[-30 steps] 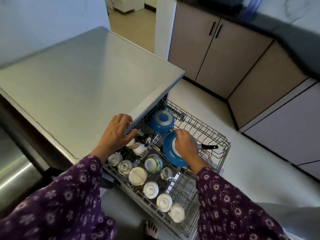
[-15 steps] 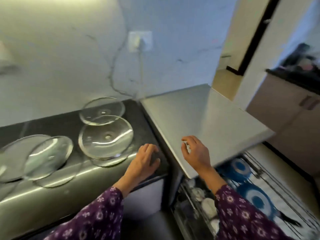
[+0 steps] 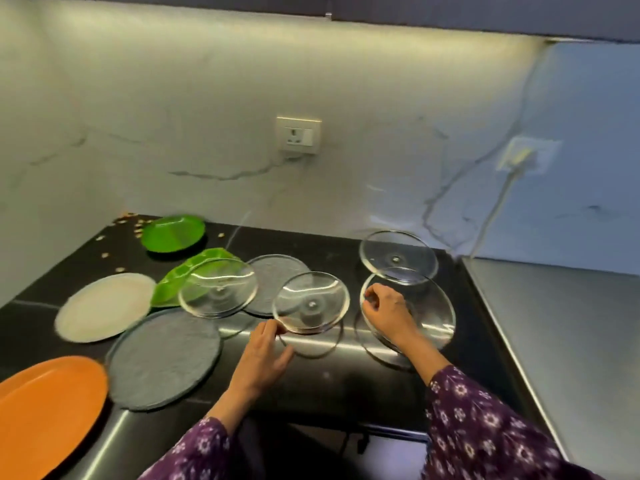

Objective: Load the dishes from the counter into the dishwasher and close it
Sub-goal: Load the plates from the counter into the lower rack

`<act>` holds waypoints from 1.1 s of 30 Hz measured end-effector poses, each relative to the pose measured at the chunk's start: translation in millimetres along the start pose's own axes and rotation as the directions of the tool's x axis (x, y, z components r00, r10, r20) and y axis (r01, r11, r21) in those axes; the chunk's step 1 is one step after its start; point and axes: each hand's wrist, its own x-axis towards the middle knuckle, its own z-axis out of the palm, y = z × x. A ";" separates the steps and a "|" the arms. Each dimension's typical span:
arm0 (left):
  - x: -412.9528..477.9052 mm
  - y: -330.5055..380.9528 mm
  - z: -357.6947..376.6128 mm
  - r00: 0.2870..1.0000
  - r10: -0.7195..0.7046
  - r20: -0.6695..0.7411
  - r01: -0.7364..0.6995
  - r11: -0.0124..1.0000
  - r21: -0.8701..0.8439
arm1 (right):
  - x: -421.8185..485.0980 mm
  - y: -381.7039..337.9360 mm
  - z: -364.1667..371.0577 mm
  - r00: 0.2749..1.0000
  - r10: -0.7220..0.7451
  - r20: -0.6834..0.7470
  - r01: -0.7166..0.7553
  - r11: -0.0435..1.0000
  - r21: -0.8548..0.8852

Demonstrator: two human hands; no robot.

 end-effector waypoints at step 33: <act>-139.6 -103.9 -117.1 0.863 -0.450 -0.230 0.459 0.888 -0.016 | -11.8 -195.5 186.6 0.827 -0.240 0.508 0.178 0.969 0.169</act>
